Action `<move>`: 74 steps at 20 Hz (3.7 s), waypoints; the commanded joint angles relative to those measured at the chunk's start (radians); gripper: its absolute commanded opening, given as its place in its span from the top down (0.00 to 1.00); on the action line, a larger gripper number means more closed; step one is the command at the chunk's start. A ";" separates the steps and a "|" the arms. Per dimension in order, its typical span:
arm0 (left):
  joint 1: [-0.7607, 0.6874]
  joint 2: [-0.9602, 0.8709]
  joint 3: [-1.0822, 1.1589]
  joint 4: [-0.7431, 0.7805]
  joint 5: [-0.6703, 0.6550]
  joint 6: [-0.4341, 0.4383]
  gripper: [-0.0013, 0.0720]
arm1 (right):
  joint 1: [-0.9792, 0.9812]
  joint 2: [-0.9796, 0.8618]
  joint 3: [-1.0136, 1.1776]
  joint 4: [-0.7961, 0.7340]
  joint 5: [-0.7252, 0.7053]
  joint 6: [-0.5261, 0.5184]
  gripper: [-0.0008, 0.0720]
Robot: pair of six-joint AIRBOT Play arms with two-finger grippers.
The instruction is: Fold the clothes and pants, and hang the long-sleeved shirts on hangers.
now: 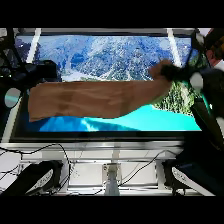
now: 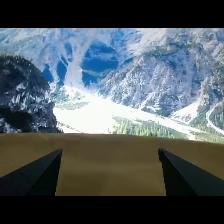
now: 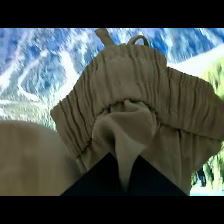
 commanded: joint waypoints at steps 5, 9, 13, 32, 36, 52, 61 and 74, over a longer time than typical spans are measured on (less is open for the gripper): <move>0.003 0.000 -0.007 0.031 -0.154 0.005 0.04 | -0.015 0.403 -0.476 0.021 0.066 0.170 0.96; 0.006 0.000 -0.048 0.026 -0.162 -0.006 0.04 | -0.015 0.499 -0.536 0.016 0.216 0.165 0.96; 0.006 -0.001 -0.074 0.021 -0.166 -0.034 0.04 | -0.015 0.514 -0.536 -0.002 0.418 0.082 0.96; 0.029 -0.015 -0.097 0.068 -0.165 -0.033 0.04 | -0.175 0.451 -0.527 -0.420 0.486 -0.061 0.15; 0.052 -0.019 -0.154 0.068 -0.156 -0.033 0.04 | -0.405 0.304 -0.439 -0.154 0.478 -0.251 0.19; 0.051 -0.045 -0.219 0.068 -0.097 -0.033 0.04 | -0.484 -0.306 0.043 -0.020 0.995 -0.034 0.19; 0.051 -0.081 -0.219 0.071 -0.097 -0.023 0.04 | -0.473 -0.306 -0.074 -0.010 0.914 0.090 0.19; 0.051 -0.081 -0.219 0.079 -0.097 -0.021 0.04 | -0.473 -0.306 -0.080 0.016 0.818 0.233 0.19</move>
